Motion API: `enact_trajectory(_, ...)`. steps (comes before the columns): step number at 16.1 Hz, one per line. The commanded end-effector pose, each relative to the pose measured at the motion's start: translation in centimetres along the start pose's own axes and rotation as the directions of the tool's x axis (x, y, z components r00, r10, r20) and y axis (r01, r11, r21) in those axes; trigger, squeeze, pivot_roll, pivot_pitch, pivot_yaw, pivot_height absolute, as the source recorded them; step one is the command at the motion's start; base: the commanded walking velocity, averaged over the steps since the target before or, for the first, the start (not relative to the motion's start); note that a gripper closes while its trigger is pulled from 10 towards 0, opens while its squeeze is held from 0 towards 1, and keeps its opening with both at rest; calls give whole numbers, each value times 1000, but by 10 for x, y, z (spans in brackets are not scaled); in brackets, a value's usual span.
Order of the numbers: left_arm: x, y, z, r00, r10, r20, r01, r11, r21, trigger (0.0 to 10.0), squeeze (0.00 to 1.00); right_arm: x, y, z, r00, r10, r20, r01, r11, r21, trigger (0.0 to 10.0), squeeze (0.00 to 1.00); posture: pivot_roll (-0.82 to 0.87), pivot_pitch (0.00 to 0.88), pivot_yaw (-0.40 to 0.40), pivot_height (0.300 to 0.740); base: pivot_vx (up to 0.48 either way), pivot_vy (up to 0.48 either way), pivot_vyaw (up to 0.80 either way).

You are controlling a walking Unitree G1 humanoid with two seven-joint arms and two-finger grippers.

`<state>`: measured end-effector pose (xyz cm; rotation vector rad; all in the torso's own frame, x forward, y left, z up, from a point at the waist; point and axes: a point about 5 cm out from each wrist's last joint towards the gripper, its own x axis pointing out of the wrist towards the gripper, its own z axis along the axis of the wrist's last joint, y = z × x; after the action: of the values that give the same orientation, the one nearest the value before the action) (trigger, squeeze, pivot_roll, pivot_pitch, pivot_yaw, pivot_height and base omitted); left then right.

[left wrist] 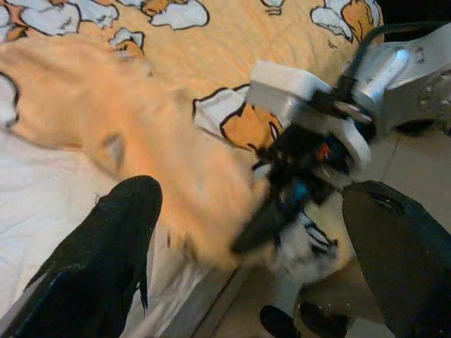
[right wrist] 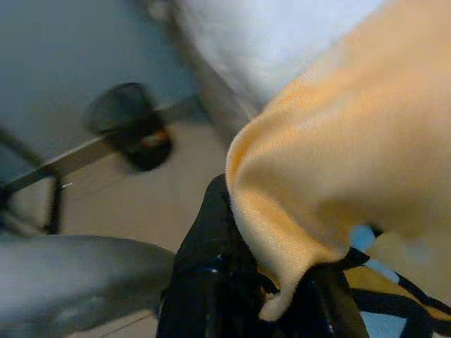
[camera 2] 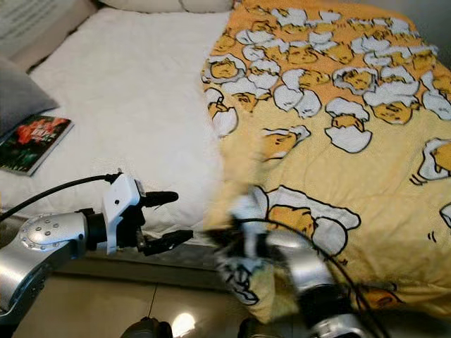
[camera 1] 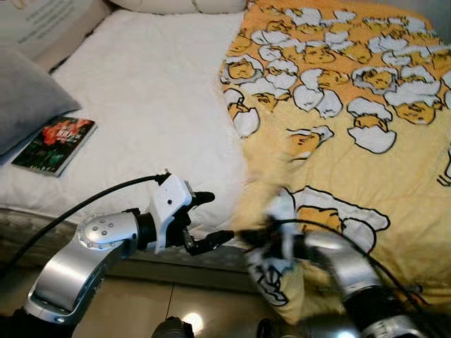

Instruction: Clean up the room

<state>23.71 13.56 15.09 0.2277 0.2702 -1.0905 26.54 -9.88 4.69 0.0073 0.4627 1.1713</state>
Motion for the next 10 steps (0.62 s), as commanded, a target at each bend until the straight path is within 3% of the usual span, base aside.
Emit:
enact_trajectory(1,1,1,-1,1000,8,-9,-8,1000,10,10000,0,3,12,0,996,93,1,-93,996,-1,0,0,33,48,-3,740,0,0,0)
enact_trajectory(4,0,0,-3,1000,8,-15,-8,1000,9,10000,0,0,27,-22,966,206,-154,-216,975,-47,0,0,35,50,-6,740,0,0,0)
enact_trajectory(5,0,0,-3,1000,9,-16,-8,1000,11,10000,0,-2,26,-24,965,193,-176,-206,977,-57,941,0,34,52,-6,740,0,0,0)
enact_trajectory(6,1,-1,-4,1000,9,-16,-9,1000,12,10000,0,-3,25,-25,969,166,-184,-182,980,-76,3098,0,33,51,-5,740,0,0,0)
enact_trajectory(7,1,-1,-4,1000,10,-17,-10,1000,14,10000,0,-4,21,-24,976,125,-178,-141,987,-77,10000,0,32,52,-4,740,0,0,0)
enact_trajectory(10,2,0,-4,1000,18,-18,-17,1000,23,10000,0,-1,19,-15,989,103,-103,-101,995,18,10000,0,33,50,-1,740,0,0,0)
